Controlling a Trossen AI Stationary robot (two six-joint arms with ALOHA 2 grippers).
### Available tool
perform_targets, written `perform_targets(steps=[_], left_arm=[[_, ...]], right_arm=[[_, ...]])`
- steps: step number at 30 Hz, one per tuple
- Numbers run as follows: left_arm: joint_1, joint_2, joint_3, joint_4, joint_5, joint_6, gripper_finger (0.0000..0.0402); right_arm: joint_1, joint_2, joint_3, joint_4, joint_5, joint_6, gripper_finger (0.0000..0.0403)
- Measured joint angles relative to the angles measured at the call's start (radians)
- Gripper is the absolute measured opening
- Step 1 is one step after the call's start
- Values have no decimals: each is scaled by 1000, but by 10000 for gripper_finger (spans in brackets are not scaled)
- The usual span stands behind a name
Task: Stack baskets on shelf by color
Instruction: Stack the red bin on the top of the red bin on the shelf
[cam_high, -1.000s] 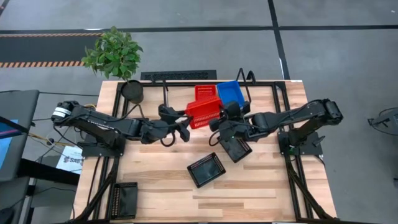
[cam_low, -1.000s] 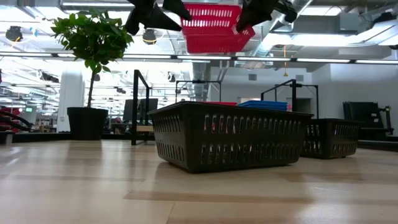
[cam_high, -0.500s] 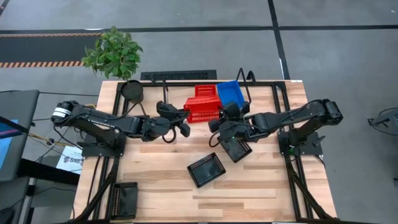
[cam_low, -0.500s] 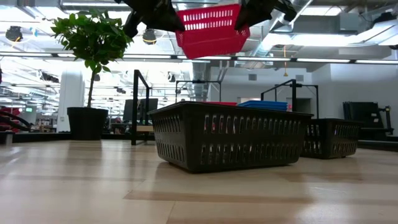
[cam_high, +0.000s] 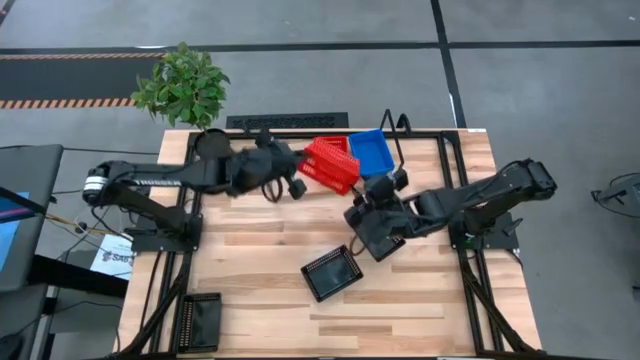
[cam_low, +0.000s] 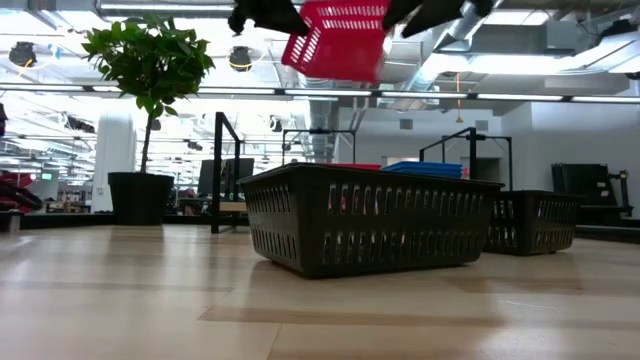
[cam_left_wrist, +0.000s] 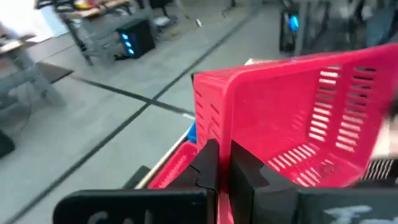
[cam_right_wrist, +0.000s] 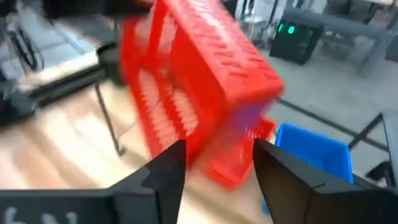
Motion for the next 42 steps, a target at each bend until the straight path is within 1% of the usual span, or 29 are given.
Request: perform_targets(steps=[5,9,11,13,15,17,20,22,27,31,35,42], left_arm=[[147,4,95,-113,165,128,0],[272,4,147,-147,347,247,0],[331,14,175,-152,438,282,0],[388,30,207,-186,504,307,0],[430,67,258,-204,554,332,0],[470,116,322,-258,596,357,0],[506,213,455,-340,655,395,0],[520,284,553,-432,695,434,0],[531,461,798,-640,722,525,0],[531,573,923,-738,723,565,0],[529,654,981,-786,718,586,0],[529,740,993,-821,718,639,0]], right_arm=[[108,-28,-1,-156,-8,152,221],[191,-27,-1,-272,-21,299,213],[226,-23,-1,-318,-30,374,208],[248,-14,-1,-354,-49,444,205],[266,-2,-1,-382,-68,497,202],[274,6,-1,-398,-82,532,201],[277,15,-2,-414,-112,559,200],[277,17,-1,-412,-131,563,201],[277,22,-2,-410,-164,564,197],[280,28,-2,-420,-192,591,195],[282,27,-2,-435,-208,617,194],[284,27,-2,-440,-210,621,190]])
